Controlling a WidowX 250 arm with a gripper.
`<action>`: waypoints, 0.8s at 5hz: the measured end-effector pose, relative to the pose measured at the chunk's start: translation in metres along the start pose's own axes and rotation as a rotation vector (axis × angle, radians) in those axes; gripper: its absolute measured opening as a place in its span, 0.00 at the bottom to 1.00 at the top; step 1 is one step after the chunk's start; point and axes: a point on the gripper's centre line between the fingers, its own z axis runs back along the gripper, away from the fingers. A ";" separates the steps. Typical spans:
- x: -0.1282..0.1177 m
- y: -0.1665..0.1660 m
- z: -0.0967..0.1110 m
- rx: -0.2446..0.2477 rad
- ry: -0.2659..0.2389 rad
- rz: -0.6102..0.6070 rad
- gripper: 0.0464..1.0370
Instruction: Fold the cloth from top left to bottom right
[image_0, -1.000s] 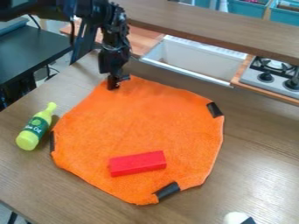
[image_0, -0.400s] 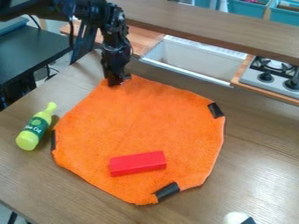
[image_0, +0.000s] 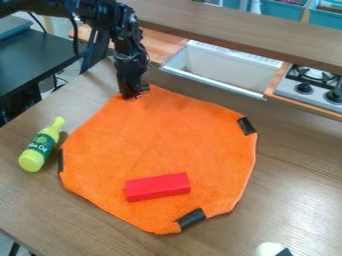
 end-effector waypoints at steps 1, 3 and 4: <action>-0.001 -0.006 0.030 -0.027 -0.059 -0.003 0.00; -0.023 -0.059 0.091 -0.019 -0.179 -0.169 0.00; -0.040 -0.103 0.090 -0.039 -0.134 -0.287 0.00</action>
